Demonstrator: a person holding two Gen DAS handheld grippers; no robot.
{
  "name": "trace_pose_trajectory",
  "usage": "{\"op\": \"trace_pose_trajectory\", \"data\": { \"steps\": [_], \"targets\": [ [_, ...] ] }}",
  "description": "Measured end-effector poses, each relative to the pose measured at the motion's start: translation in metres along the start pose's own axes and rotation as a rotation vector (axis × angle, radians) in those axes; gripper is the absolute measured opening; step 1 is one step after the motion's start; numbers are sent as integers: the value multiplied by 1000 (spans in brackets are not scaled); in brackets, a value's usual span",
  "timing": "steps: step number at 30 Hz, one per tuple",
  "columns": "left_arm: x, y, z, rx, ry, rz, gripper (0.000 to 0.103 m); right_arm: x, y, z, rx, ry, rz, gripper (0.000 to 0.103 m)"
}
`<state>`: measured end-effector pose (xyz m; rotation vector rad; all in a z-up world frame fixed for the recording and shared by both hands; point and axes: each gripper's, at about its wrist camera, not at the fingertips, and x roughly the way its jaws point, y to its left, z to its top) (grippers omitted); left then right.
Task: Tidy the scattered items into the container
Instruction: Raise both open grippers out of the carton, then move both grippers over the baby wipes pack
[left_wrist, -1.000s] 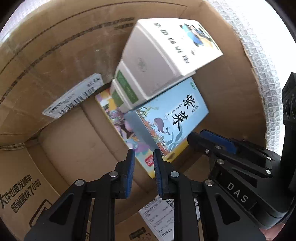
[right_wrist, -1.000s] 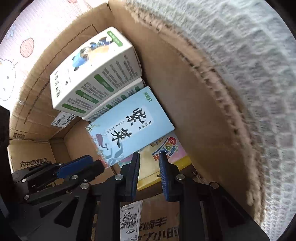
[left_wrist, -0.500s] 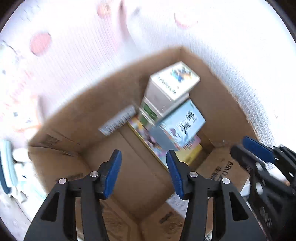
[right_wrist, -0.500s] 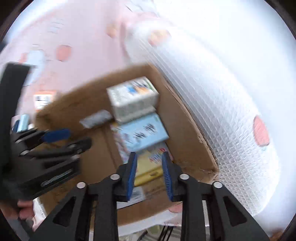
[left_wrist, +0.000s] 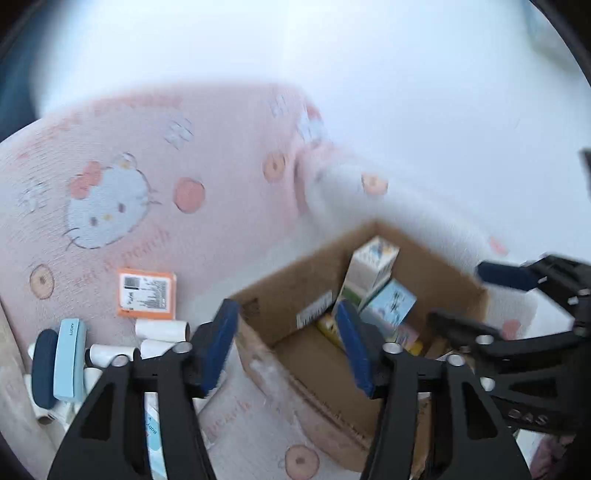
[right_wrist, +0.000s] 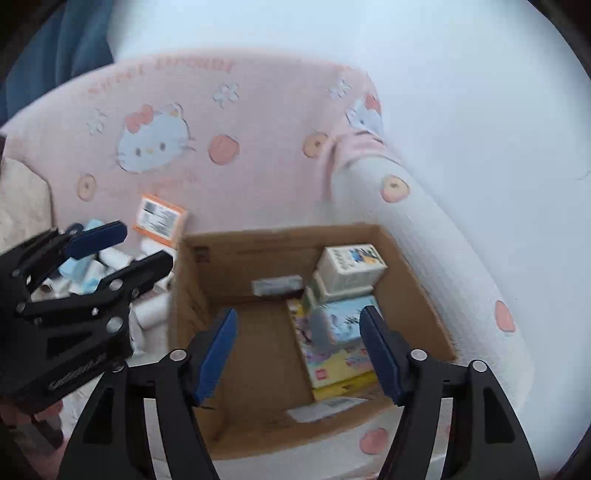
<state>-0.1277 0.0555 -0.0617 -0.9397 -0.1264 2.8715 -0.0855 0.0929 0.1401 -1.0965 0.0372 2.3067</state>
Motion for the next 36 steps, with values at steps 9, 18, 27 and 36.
{"op": "trace_pose_trajectory", "data": {
  "steps": [9,18,27,36],
  "targets": [
    [-74,47,-46,-4,-126,141,66,-21,81,-1,-84,-87,27,69],
    [-100,106,-86,-134,-96,263,66,-8,143,-17,-51,-60,279,71],
    [-51,140,-115,-146,34,289,66,68,180,-30,-4,105,413,71],
    [1,171,-142,-181,155,196,66,136,200,-57,-37,200,434,71]
  ]
}}
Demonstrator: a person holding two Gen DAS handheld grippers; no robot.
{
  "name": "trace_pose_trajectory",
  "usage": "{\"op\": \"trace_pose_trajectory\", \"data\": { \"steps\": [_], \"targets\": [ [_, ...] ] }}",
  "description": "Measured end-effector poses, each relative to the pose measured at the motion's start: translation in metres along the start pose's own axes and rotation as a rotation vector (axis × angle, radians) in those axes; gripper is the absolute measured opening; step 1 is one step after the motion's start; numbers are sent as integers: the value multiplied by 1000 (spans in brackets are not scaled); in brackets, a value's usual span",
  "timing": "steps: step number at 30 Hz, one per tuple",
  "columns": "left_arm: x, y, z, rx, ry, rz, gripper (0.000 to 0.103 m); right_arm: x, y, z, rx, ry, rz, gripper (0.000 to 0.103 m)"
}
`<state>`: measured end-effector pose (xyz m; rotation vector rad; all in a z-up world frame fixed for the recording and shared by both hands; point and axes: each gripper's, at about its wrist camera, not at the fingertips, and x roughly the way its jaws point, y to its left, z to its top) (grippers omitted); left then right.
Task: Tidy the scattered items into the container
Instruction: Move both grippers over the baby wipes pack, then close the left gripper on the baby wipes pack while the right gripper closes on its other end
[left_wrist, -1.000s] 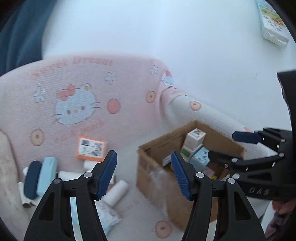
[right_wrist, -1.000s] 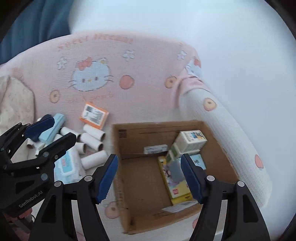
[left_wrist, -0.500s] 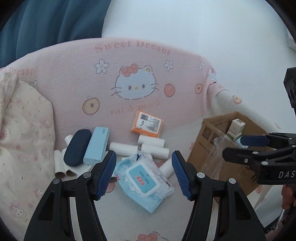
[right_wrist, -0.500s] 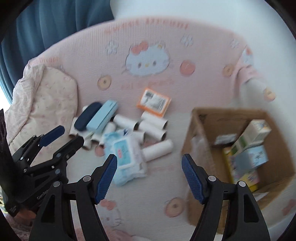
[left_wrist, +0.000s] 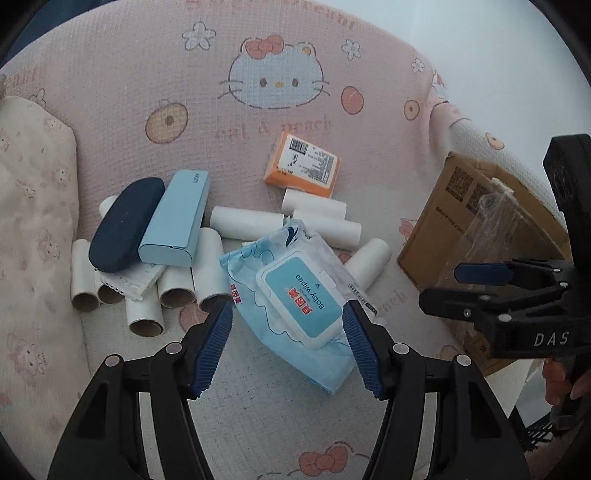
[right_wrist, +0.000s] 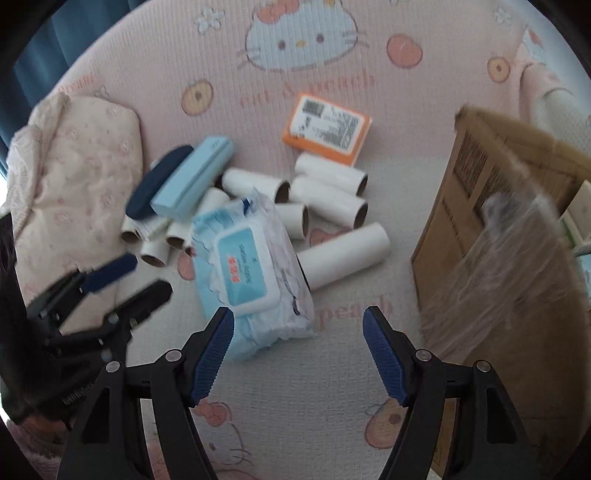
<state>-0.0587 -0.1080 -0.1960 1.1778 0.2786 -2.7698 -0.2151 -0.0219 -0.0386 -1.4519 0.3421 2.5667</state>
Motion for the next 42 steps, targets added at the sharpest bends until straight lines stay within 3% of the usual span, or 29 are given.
{"op": "trace_pose_trajectory", "data": {
  "steps": [3,5,7,10,12,13,14,16,22,27,29,31,34,39,42],
  "targets": [
    [11,8,9,42,5,-21,66,16,9,-9,-120,-42,-100,71],
    [17,12,16,104,-11,1,66,27,16,-17,-185,-67,-119,71],
    [25,16,23,158,-12,28,66,38,18,-23,-190,-60,-99,71],
    [40,23,35,201,8,16,66,57,15,-29,-146,10,-3,71],
    [50,26,41,216,17,1,66,65,14,-31,-150,47,-24,70],
    [54,28,43,223,19,-6,54,69,15,-32,-159,65,-53,68],
    [60,29,44,231,27,-4,32,72,15,-33,-166,79,-61,66],
    [72,29,47,249,72,7,23,75,13,-36,-158,100,-47,43],
    [80,26,46,317,104,2,23,87,6,-39,-121,168,-64,34],
    [85,21,53,373,137,13,28,88,10,-32,-141,146,-47,27],
    [87,16,52,412,166,-32,40,89,11,-28,-146,139,-37,25],
    [89,14,48,434,187,-40,46,90,8,-26,-119,146,-22,24],
    [92,14,41,438,182,25,46,90,1,-24,-101,143,2,23],
    [91,12,36,404,189,33,43,91,-10,-16,-76,118,-15,22],
    [90,12,34,385,198,51,35,91,-21,-8,-56,96,-37,21]
  ]
}}
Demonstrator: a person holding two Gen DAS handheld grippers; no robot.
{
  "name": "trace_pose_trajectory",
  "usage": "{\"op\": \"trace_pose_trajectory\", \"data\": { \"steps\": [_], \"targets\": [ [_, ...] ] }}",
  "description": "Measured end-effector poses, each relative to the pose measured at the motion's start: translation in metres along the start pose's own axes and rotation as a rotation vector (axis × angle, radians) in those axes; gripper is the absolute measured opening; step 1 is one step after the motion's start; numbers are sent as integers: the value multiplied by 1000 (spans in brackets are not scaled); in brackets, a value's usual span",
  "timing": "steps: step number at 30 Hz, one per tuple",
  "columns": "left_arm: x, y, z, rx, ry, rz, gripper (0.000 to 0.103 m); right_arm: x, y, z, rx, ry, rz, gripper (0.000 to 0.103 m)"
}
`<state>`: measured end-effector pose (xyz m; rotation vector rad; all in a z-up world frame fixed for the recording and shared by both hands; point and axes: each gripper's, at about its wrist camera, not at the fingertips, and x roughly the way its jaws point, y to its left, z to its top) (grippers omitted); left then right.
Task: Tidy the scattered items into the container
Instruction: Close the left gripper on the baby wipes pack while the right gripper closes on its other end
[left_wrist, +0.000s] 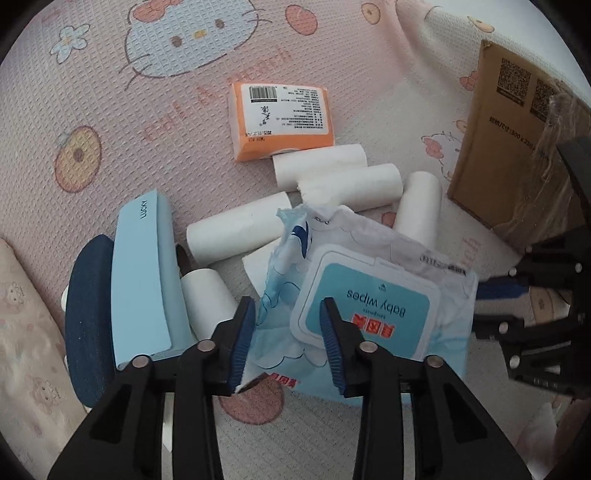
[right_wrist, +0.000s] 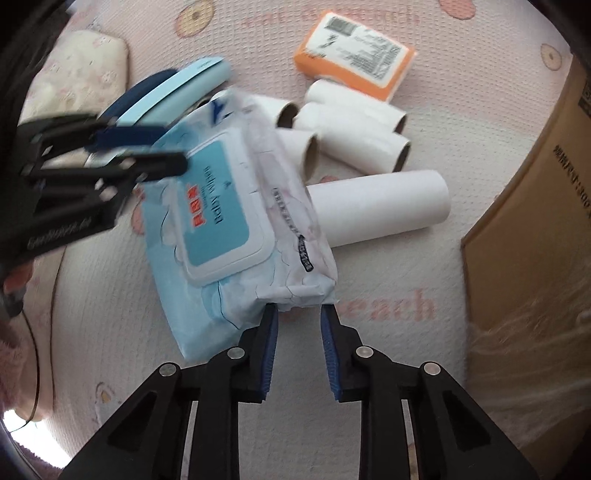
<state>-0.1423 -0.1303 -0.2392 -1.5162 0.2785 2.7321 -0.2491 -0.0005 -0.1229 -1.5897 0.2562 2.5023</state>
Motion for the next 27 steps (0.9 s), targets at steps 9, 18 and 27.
{"op": "trace_pose_trajectory", "data": {
  "steps": [9,18,27],
  "targets": [
    [-1,-12,-38,-107,105,-72,30,-22,-34,29,91,-127,-66,21],
    [-6,15,-45,-313,102,-73,32,-32,-33,21,146,-66,-94,36],
    [7,26,-43,-397,122,-103,49,-46,-29,25,236,-73,-78,57]
  ]
}}
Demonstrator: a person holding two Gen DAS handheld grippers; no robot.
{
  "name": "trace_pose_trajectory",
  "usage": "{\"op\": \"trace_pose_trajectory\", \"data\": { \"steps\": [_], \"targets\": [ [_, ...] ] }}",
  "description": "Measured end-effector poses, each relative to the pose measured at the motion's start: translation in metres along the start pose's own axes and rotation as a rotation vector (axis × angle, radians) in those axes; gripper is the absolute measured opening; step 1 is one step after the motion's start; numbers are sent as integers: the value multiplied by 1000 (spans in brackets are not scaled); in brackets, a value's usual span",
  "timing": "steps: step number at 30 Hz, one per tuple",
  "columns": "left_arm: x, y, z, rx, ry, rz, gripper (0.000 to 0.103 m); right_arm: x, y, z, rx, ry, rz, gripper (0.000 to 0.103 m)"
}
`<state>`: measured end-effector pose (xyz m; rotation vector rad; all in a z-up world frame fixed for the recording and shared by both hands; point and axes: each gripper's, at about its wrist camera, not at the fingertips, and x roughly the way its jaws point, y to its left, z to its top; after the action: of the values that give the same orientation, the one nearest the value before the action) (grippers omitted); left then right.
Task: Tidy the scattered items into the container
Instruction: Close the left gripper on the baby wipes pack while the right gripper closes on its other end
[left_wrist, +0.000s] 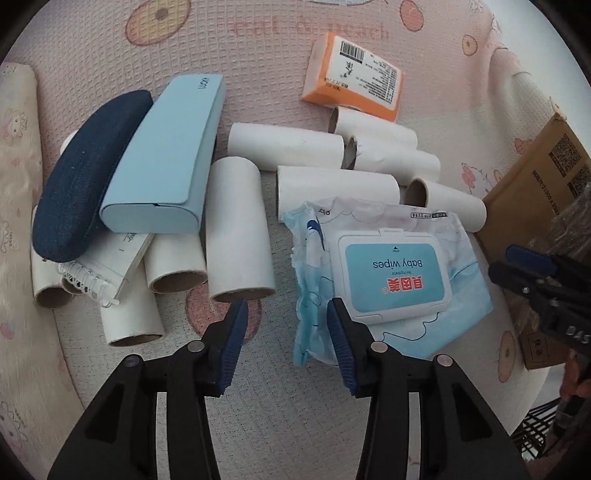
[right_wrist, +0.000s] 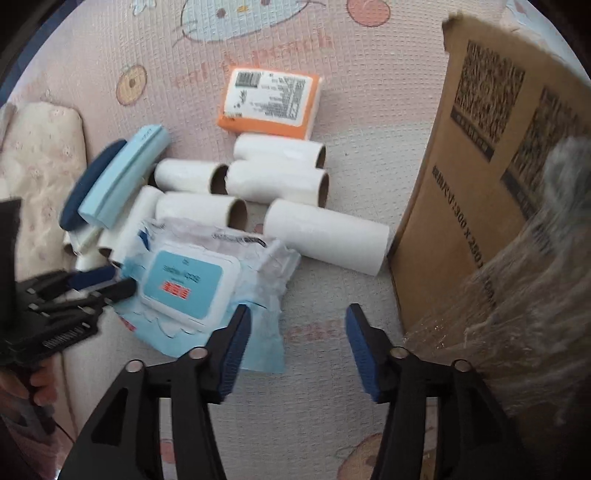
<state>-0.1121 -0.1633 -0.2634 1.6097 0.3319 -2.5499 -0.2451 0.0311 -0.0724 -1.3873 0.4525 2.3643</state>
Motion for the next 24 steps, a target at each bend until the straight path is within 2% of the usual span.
{"op": "trace_pose_trajectory", "data": {
  "steps": [1,4,6,10,13,18,21,24],
  "targets": [
    [0,0,2,5,-4,-7,49,-4,1,1,9,-10,16,61],
    [1,-1,7,-1,-5,-40,49,-6,12,5,-17,-33,37,64],
    [1,-2,9,-12,-3,-63,49,2,19,7,-46,-13,39,64],
    [6,-1,5,-32,36,-127,49,23,19,9,-19,47,67,64],
    [7,3,0,-55,37,-144,49,34,14,9,32,103,87,64],
    [14,4,11,-76,44,-169,49,45,13,16,85,155,117,64],
    [21,4,21,-88,60,-196,50,56,12,18,125,192,167,64],
    [28,5,27,-106,79,-224,55,68,10,18,166,237,204,73]
  ]
}}
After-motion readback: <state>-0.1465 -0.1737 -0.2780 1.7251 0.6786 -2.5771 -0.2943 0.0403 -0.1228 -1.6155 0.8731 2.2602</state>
